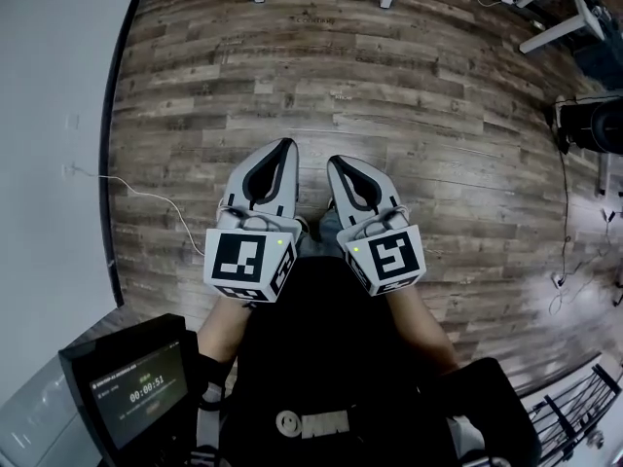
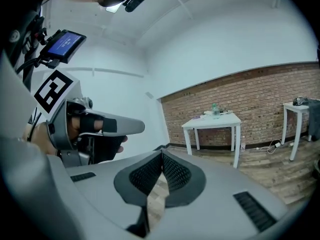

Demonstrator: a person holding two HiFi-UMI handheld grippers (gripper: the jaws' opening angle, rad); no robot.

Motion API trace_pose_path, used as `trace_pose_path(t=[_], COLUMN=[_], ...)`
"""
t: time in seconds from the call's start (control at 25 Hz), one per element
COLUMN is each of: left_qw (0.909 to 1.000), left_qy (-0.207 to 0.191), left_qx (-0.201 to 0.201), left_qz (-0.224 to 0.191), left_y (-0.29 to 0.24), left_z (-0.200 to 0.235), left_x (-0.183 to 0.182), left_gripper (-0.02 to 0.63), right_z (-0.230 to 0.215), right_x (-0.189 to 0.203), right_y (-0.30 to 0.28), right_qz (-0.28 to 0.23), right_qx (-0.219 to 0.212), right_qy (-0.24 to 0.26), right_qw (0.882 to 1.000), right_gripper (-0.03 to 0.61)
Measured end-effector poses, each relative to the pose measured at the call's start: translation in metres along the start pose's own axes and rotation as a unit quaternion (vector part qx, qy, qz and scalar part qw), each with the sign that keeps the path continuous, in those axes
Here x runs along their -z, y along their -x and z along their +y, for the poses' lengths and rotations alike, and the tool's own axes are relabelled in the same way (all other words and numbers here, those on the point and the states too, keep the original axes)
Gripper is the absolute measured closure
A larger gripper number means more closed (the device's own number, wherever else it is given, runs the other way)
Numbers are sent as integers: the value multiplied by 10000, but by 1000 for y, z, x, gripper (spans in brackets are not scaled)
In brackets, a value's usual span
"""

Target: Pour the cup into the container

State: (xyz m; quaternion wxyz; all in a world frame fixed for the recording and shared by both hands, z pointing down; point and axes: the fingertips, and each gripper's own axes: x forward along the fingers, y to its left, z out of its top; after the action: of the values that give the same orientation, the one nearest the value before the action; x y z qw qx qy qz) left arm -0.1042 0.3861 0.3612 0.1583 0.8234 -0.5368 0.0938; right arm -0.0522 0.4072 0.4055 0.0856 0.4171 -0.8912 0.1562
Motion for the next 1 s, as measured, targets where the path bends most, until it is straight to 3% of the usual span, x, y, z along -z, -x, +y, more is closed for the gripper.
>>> trace_pose_path(t=[0.32, 0.52, 0.68, 0.84, 1.0], left_qw=[9999, 9999, 9996, 9987, 9990], left_qy=[3, 90, 162, 291, 282], left_qx=[24, 108, 209, 269, 263], left_qz=[-113, -26, 122, 317, 243], left_y=[84, 137, 169, 170, 208], left_z=[4, 6, -2, 4, -21], left_x=[19, 47, 77, 87, 101], left_gripper=[611, 611, 611, 611, 611], right_z=[82, 111, 125, 133, 156], right_x=[9, 57, 124, 152, 156], right_y=[32, 57, 92, 100, 135], right_qz=[-344, 259, 1164, 1771, 1431], right_qx=[-583, 177, 834, 860, 725], right_qy=[-11, -111, -530, -700, -749], right_qw=[9977, 9994, 9883, 9779, 9842], right_gripper=[575, 575, 575, 575, 575])
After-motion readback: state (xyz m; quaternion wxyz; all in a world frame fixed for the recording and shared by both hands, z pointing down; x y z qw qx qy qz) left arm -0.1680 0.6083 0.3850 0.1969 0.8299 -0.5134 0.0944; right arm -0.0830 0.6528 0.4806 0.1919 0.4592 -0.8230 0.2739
